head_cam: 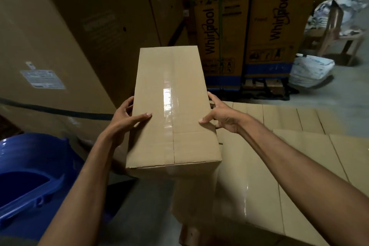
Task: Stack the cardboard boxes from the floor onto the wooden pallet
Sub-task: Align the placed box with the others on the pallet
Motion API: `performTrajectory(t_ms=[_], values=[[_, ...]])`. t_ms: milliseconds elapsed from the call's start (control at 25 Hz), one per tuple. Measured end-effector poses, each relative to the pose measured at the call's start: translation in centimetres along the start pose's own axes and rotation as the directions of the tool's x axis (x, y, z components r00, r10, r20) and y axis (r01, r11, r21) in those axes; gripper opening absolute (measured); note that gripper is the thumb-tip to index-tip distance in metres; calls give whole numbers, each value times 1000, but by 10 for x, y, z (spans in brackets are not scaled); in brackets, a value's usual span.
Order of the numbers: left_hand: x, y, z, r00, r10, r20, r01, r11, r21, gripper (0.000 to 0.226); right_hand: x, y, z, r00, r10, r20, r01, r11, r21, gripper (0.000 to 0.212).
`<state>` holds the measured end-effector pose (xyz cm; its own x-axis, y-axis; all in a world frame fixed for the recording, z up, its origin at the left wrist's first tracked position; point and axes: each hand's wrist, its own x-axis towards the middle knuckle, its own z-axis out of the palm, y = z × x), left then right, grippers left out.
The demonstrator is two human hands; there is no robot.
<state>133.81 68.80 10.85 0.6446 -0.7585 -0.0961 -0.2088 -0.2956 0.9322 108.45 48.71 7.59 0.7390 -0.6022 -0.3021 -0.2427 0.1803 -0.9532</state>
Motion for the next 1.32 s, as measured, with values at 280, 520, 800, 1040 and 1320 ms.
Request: performTrajectory(t_ms=[280, 520, 800, 1040, 1320], values=[[69, -88, -38, 974, -16, 226, 6, 999, 45, 96, 56, 53, 73, 955, 182, -236, -157, 980, 123, 74], [98, -195, -25, 920, -191, 342, 169, 981, 93, 100, 103, 147, 126, 749, 287, -598, -184, 956, 228, 54], [149, -275, 56, 826, -494, 270, 542, 828, -143, 47, 146, 209, 121, 565, 269, -780, -342, 937, 75, 41], [189, -327, 112, 848, -489, 204, 516, 850, -110, 54, 176, 263, 106, 507, 346, -789, -479, 875, 76, 50], [201, -380, 153, 861, -467, 200, 490, 868, -81, 53, 180, 302, 75, 505, 368, -780, -657, 751, -71, 53]])
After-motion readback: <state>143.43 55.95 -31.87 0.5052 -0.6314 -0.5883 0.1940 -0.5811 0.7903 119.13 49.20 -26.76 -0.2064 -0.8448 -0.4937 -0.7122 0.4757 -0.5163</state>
